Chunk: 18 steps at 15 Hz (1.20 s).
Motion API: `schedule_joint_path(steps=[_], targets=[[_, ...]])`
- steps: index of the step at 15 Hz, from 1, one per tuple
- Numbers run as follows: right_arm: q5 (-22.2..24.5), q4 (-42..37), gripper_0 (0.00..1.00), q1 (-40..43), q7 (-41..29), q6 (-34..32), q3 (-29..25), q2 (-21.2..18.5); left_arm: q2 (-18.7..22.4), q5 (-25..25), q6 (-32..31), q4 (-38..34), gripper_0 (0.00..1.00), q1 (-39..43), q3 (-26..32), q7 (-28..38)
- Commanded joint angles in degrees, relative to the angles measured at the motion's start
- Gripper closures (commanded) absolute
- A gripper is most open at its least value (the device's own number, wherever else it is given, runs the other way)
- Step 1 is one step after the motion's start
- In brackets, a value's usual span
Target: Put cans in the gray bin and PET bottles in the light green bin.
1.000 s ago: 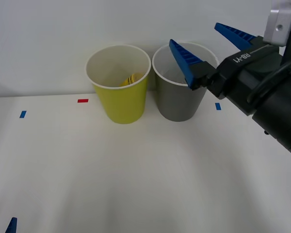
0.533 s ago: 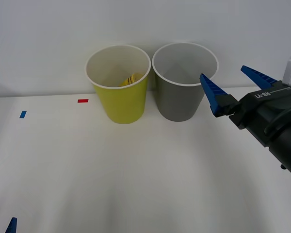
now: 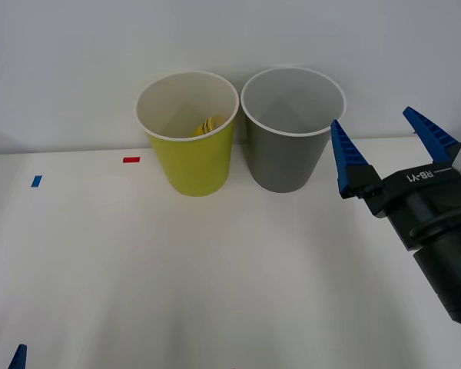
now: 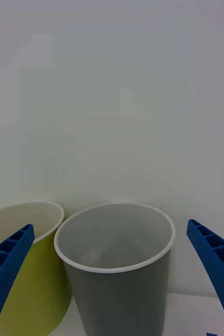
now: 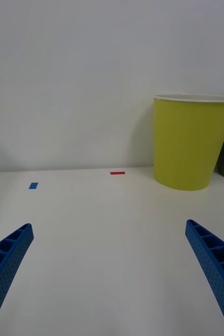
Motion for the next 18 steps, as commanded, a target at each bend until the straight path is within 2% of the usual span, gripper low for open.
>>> schedule_joint_path(steps=[1,5,7,10,18], targets=[[2.9,4.3,0.00,8.2,1.6,-9.2,5.4,-1.6,0.0,0.0,0.0,0.0,0.00,0.0,0.0,0.0],[5.0,6.4,0.00,13.6,4.2,-13.4,8.1,0.7,0.0,0.0,0.0,0.0,0.00,0.0,0.0,0.0],[5.7,11.6,0.00,13.7,5.0,-20.8,10.5,0.5,0.0,0.0,0.0,0.0,0.00,0.0,0.0,0.0],[6.7,14.7,0.00,16.3,5.5,-27.1,11.3,-0.2,0.0,0.0,0.0,0.0,0.00,0.0,0.0,0.0],[4.6,14.7,0.00,30.7,7.4,-40.2,12.1,-6.3,0.0,0.0,0.0,0.0,0.00,0.0,0.0,0.0]])
